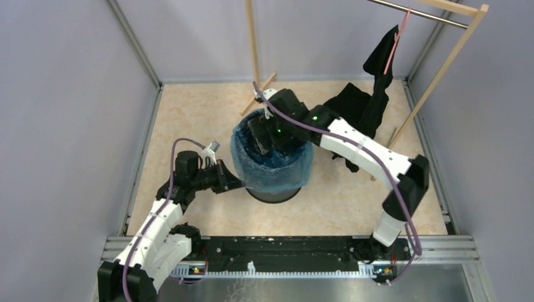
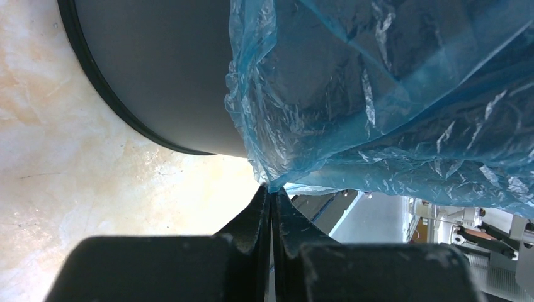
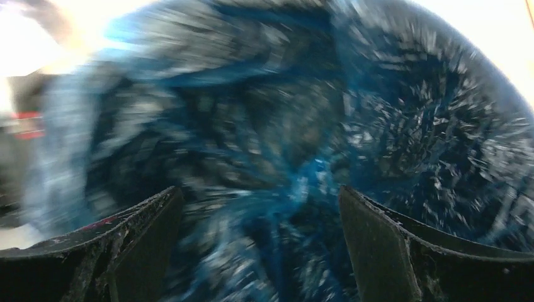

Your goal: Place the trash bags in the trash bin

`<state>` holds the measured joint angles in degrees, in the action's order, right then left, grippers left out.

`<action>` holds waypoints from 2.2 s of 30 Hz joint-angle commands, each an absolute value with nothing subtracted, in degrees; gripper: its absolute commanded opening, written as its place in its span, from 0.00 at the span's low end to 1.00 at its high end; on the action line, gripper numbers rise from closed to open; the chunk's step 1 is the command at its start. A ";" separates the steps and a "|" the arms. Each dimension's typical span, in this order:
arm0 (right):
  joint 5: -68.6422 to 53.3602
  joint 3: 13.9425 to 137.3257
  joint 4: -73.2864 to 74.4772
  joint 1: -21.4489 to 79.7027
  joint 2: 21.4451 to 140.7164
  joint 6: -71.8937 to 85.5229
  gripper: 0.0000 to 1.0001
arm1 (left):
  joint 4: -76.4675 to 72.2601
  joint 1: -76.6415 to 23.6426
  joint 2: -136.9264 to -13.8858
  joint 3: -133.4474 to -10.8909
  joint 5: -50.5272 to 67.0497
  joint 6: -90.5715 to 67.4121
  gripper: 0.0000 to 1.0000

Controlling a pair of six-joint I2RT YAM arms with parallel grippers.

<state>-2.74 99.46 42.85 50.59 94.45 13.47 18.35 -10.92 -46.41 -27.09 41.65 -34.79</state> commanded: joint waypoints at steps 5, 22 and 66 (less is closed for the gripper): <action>9.48 99.78 48.12 51.72 101.18 13.61 0.91 | 15.23 -10.65 -46.05 -27.51 43.58 -33.66 0.06; 10.92 85.92 25.90 54.15 109.85 18.20 0.96 | 16.76 -10.72 -43.87 -28.29 42.19 -33.63 0.00; 2.39 85.92 31.60 52.85 116.02 17.29 0.51 | 7.67 -10.72 -45.77 -25.21 45.47 -39.47 0.00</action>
<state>4.36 87.13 36.03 53.87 111.50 16.75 11.57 -10.92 -46.13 -25.69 44.21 -38.33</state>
